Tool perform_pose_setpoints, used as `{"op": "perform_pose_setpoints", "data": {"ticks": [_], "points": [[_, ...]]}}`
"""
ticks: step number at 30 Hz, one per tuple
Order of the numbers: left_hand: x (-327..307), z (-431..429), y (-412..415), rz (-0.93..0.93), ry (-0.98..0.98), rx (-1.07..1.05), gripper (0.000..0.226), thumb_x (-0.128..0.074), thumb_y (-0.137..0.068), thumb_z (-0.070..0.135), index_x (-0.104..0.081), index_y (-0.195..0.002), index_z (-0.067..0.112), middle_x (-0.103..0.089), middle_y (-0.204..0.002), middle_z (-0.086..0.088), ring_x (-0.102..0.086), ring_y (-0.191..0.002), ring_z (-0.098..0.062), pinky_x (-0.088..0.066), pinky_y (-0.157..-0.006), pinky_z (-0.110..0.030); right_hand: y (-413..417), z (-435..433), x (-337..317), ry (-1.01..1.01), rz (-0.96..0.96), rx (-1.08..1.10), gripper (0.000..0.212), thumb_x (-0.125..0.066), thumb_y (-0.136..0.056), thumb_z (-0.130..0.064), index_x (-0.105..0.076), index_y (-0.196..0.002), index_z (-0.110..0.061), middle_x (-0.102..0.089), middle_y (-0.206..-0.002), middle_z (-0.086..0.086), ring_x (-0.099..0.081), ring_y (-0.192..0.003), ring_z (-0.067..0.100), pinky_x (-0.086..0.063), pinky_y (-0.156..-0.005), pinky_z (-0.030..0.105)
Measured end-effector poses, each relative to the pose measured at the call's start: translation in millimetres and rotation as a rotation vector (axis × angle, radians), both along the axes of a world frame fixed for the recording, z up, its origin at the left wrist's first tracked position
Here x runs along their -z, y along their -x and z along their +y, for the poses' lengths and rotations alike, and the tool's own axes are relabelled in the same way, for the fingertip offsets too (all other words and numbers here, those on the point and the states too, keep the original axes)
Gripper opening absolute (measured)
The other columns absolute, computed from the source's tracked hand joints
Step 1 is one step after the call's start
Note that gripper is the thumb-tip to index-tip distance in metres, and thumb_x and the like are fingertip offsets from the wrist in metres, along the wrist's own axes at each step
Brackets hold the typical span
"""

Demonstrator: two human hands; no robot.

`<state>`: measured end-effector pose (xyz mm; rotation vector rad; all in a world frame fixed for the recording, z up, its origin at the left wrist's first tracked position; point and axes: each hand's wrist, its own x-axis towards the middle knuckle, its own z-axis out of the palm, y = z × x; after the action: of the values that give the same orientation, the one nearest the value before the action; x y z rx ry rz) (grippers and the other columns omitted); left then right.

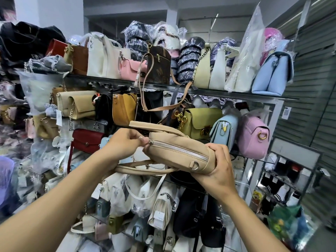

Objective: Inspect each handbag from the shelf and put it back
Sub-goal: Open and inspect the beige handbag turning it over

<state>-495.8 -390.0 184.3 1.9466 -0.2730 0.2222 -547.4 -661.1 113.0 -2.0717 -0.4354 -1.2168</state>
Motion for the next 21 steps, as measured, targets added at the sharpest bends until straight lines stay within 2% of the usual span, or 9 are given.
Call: {"op": "perform_pose_setpoints", "data": {"ticks": [2,5,9,13,16,18,21], "points": [[0,4,-1,0.062,0.070,0.062,0.020,-0.071,-0.094,0.025,-0.069,-0.078,0.014,-0.074,-0.102,-0.016,-0.060,-0.094,-0.021,-0.052,-0.096,-0.045,1,2,-3,-0.021,-0.003,-0.023,0.065,-0.082,-0.059,-0.041,-0.059,-0.117,-0.025,-0.052,-0.113,-0.008,-0.056,-0.110,0.008,-0.040,-0.095,0.013],[-3,5,0,0.126,0.169,0.151,0.020,-0.066,-0.097,0.020,-0.061,-0.078,0.013,-0.068,-0.097,-0.012,-0.060,-0.097,-0.020,-0.048,-0.089,-0.036,2,2,-7,-0.038,-0.017,-0.042,0.066,-0.087,-0.057,-0.033,-0.058,-0.115,-0.029,-0.054,-0.112,-0.004,-0.055,-0.108,0.001,-0.041,-0.094,0.012],[-6,6,2,0.167,0.246,0.180,0.023,-0.063,-0.098,0.016,-0.056,-0.077,0.014,-0.069,-0.094,-0.011,-0.062,-0.095,-0.021,-0.044,-0.088,-0.040,3,0,-9,-0.038,-0.032,-0.053,0.072,-0.096,-0.055,-0.018,-0.058,-0.114,-0.032,-0.055,-0.112,-0.004,-0.056,-0.107,0.001,-0.042,-0.093,0.014],[-6,13,1,0.181,0.302,0.182,0.026,-0.061,-0.099,0.012,-0.058,-0.073,0.011,-0.074,-0.089,-0.007,-0.068,-0.088,-0.018,-0.051,-0.097,-0.042,7,-4,-12,-0.054,-0.038,-0.081,0.075,-0.100,-0.054,-0.007,-0.060,-0.114,-0.029,-0.056,-0.112,-0.005,-0.059,-0.107,0.010,-0.047,-0.094,0.021],[-7,12,1,0.176,0.330,0.187,0.028,-0.063,-0.098,0.013,-0.056,-0.072,0.011,-0.068,-0.099,-0.014,-0.064,-0.093,-0.020,-0.053,-0.097,-0.042,9,-3,-16,-0.081,-0.047,-0.104,0.074,-0.100,-0.054,-0.007,-0.061,-0.112,-0.029,-0.057,-0.111,-0.003,-0.060,-0.104,0.010,-0.047,-0.092,0.022],[-6,11,-1,0.169,0.345,0.178,0.027,-0.063,-0.099,0.016,-0.056,-0.073,0.011,-0.066,-0.101,-0.015,-0.061,-0.097,-0.021,-0.054,-0.092,-0.039,12,-3,-18,-0.100,-0.062,-0.112,0.071,-0.099,-0.053,-0.014,-0.060,-0.110,-0.032,-0.058,-0.109,-0.003,-0.060,-0.102,0.008,-0.046,-0.090,0.017],[-2,12,-5,0.182,0.355,0.204,0.024,-0.062,-0.099,0.016,-0.058,-0.076,0.011,-0.069,-0.097,-0.011,-0.067,-0.090,-0.019,-0.055,-0.085,-0.032,16,-2,-23,-0.106,-0.059,-0.132,0.067,-0.096,-0.053,-0.020,-0.060,-0.108,-0.035,-0.057,-0.109,-0.004,-0.061,-0.101,0.010,-0.046,-0.089,0.018]]}}
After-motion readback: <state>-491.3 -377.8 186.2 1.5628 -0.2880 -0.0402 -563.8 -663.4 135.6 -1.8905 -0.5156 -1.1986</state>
